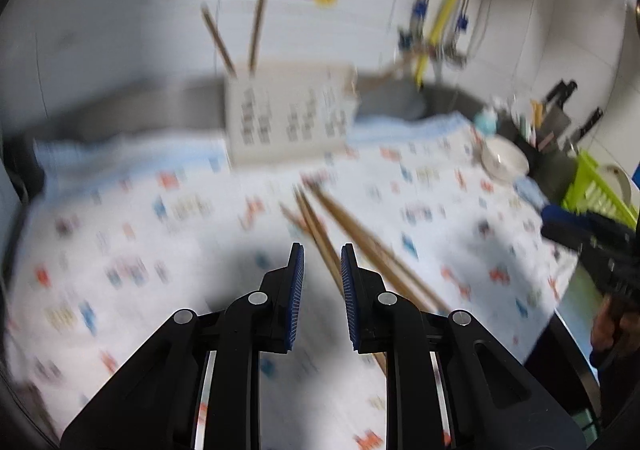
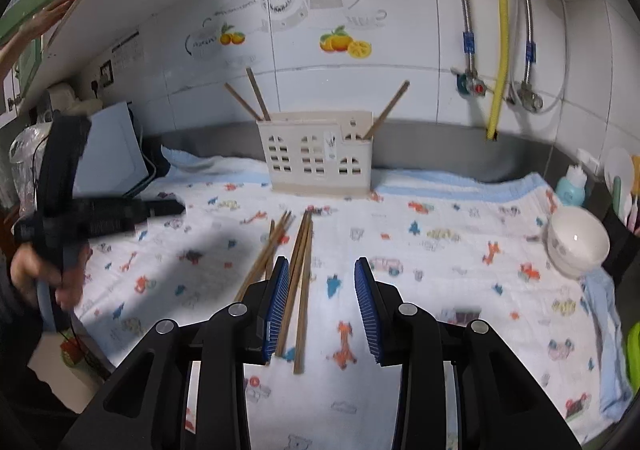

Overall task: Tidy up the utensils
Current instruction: 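Lower both tools back to the pile and close each on a chopstick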

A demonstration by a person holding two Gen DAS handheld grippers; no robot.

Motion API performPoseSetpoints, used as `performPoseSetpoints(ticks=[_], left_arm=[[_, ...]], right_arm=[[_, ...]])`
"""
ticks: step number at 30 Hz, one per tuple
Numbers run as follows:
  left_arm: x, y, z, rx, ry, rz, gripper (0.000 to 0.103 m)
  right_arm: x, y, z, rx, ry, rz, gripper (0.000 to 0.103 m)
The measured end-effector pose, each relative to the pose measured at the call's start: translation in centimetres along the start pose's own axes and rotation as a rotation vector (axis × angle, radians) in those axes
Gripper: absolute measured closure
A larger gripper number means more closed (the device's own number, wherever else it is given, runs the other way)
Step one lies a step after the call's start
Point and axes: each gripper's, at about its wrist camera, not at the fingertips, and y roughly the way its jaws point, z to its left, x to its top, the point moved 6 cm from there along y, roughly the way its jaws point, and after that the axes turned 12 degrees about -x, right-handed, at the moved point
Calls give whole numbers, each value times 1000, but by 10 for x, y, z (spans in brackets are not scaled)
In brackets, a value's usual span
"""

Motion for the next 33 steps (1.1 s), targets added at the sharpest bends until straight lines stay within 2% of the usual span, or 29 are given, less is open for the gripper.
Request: performPoseSetpoints(ticks=[5,13,23,29,33], left_arm=[[-54,30,-13,-47,-69,98,84],[-89,54,-26,-37,-87,173,84],[-88,53,-17,19,-93,154,81],[-81,57,-16,124,-70,130,80],[-75,67,-11,206,-56,124,85]], right_arm=[[-23,8,-2,6,32,42,69],[-33,12,-6,-6,51,53,69],[-41,17,-3,-1,57,68,69],[-52,26,5,-15,33,90,69],[-56,30,8,-14,27,102,69]])
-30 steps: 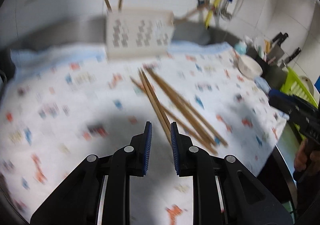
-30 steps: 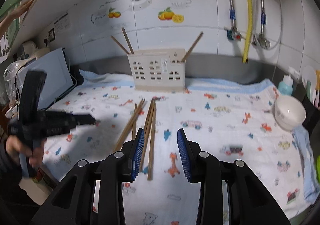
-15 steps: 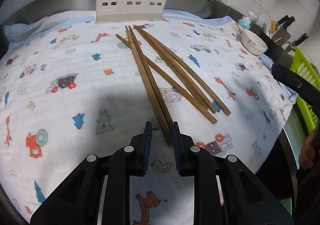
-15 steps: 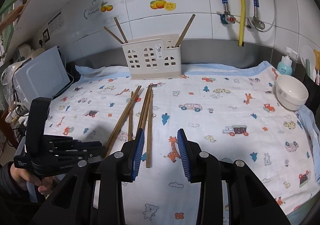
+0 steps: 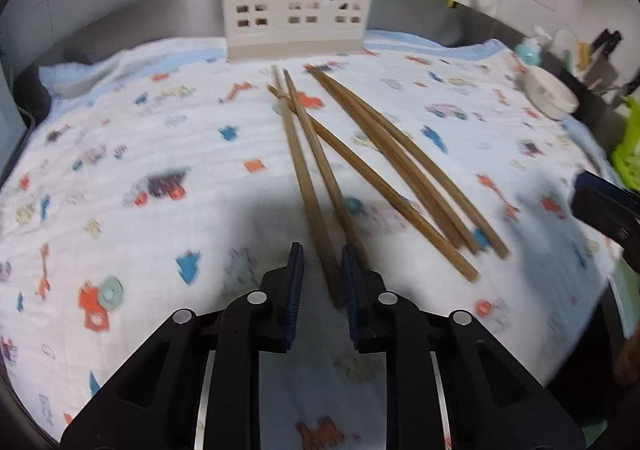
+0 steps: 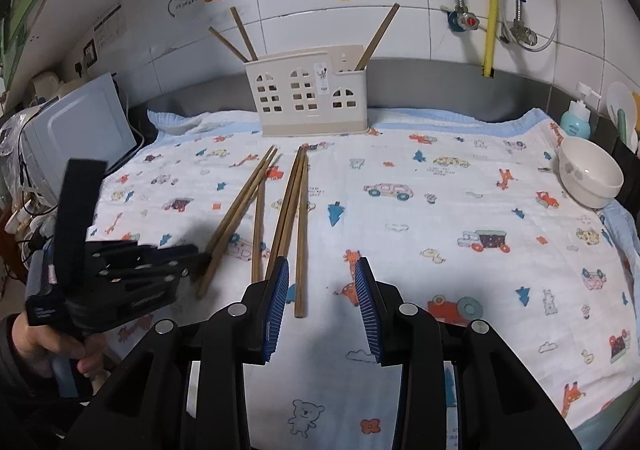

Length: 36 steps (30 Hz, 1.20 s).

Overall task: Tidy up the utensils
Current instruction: 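Lower both tools back to the pile and close each on a chopstick, then lift the grasped chopsticks off the cloth with both tools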

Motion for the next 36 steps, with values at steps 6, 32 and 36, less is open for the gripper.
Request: performPoseSetpoints(ticks=[6,32,36], left_arm=[[7,-1,20,-6,-57,-22,96],[19,15,21,-152,-84,-52,95],[22,16,23,-173,-109,-54,94]], right_arm=[[-6,11,4,7,-4,25,69],[-25,57,30,-43,-91,93,96],[-25,57,30,-44,-93,92,96]])
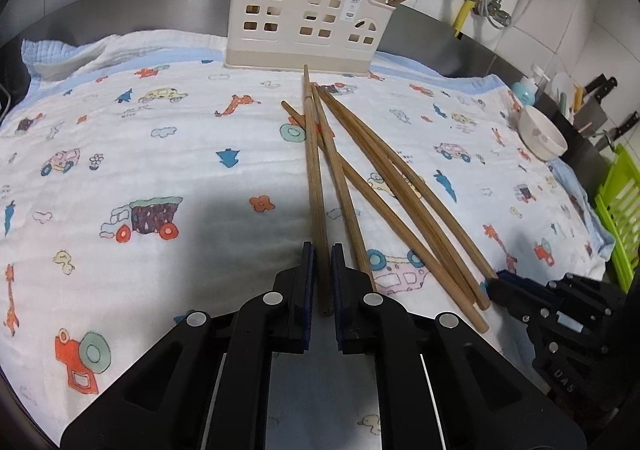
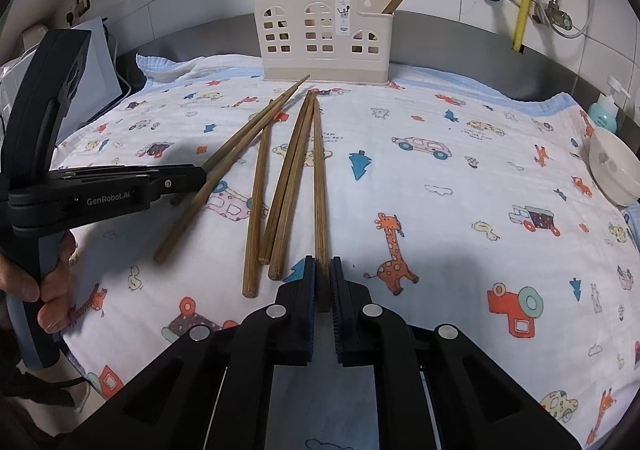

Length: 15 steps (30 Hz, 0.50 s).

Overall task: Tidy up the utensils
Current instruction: 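Lift the grasped chopsticks off the cloth with both tools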

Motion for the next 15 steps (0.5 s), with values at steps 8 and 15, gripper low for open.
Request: performPoseSetpoints(ticks=[8,15], left_arm=[[6,0,2,-19,3,21,97],[26,-40,-8,-47,53,-76,97]], right_arm=[[17,-24,-4,3,-1,-54,96],[64,-69,-24,10,22,-173,96]])
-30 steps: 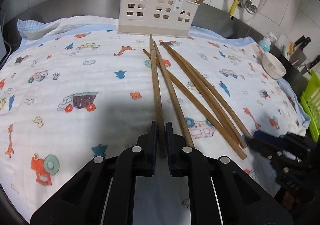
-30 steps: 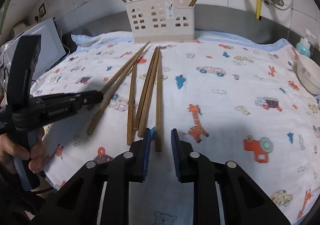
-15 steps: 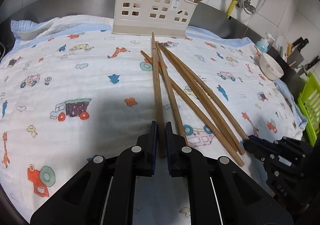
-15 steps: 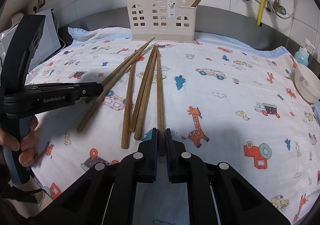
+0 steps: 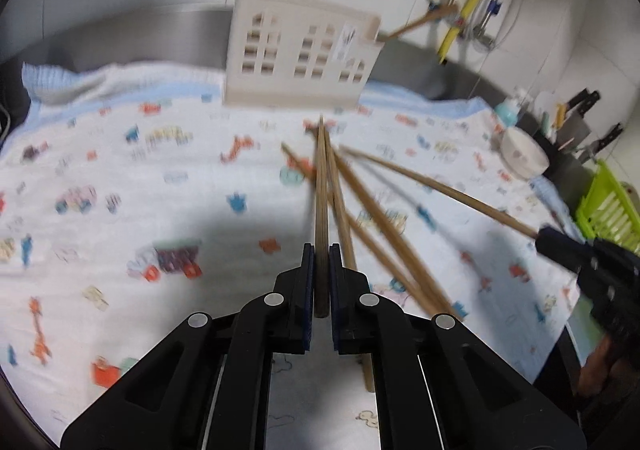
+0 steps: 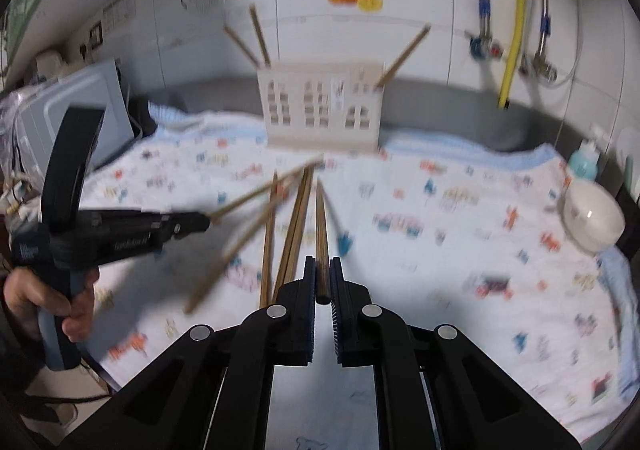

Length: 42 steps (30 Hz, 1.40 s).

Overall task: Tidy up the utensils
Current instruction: 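Lift the grasped chopsticks off the cloth with both tools, then carry the left tool's chopstick into the holder while the right tool drops its own there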

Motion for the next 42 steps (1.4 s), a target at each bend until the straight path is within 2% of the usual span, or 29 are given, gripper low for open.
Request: performPoseSetpoints(ticks=[9,13,21,27,34,42], left_arm=[[51,-57,-23,-29,113,-186,97],[64,-64,-26,-47,122,-195,97],[103,-69,-35,-31,204,-211,97],[136,-70,-44,-21,260,-221,97],[175,-78,-56,-36,285,-263,97],[229,-104,-74,-21,337,-369,97]], right_arm=[[78,-26,-8,58,-18,-108,96],[104,-29,-7,67,-48,-123,96],[174,-34,-13,66,-80,-176,96],[232,-35,-22,16,-102,-221,96],[262,10,-28,-34,-100,-169,96],[258,72,-33,-15,-61,-71,96]])
